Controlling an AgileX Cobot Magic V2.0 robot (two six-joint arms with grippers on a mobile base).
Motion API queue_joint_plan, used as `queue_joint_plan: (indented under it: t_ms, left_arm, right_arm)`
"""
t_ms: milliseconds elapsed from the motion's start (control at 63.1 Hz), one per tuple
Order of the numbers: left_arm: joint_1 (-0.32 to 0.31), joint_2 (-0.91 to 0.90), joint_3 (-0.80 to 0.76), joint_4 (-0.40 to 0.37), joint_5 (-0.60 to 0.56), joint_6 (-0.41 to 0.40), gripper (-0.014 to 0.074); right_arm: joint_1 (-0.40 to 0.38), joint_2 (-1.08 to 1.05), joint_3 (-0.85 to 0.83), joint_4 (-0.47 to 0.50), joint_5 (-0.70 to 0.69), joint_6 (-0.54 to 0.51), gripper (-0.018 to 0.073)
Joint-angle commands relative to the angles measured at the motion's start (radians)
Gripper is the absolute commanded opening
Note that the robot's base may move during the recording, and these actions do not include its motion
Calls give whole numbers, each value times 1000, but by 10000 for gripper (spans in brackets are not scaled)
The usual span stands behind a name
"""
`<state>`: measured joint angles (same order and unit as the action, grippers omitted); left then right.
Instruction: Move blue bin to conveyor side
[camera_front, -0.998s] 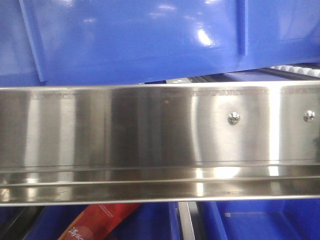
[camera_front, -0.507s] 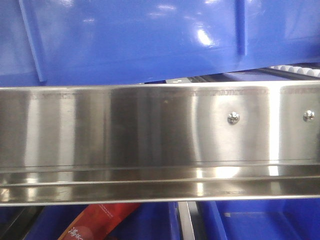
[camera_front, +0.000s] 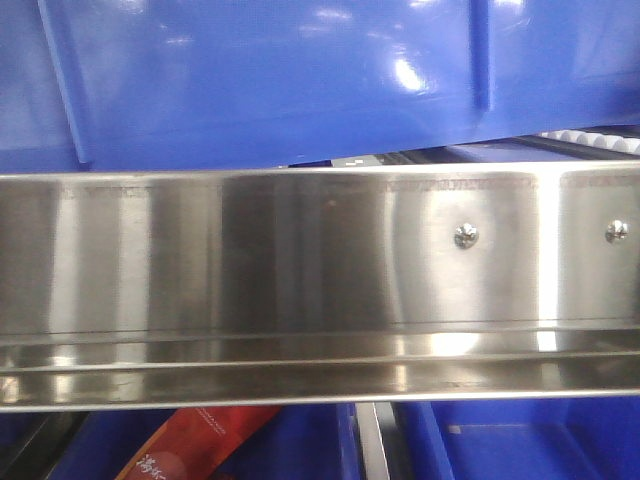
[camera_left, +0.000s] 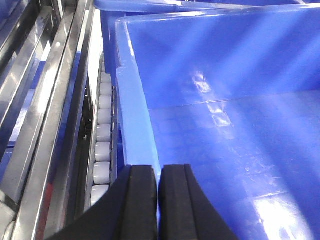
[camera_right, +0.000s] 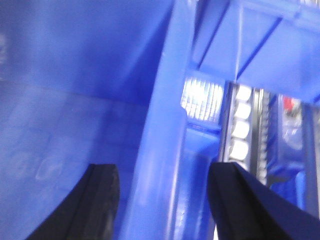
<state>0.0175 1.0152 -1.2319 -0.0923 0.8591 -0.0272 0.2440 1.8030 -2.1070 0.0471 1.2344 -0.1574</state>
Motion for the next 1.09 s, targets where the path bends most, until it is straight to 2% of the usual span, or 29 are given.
queue_joint_plan:
  t_ms: [0, 1077]
  left_arm:
    - [0, 0, -8, -10, -9, -1, 11]
    - [0, 0, -8, -10, -9, -3, 11]
  right_arm:
    - [-1, 0, -2, -14, -13, 6, 291]
    - [-1, 1, 17, 1, -13, 29, 289]
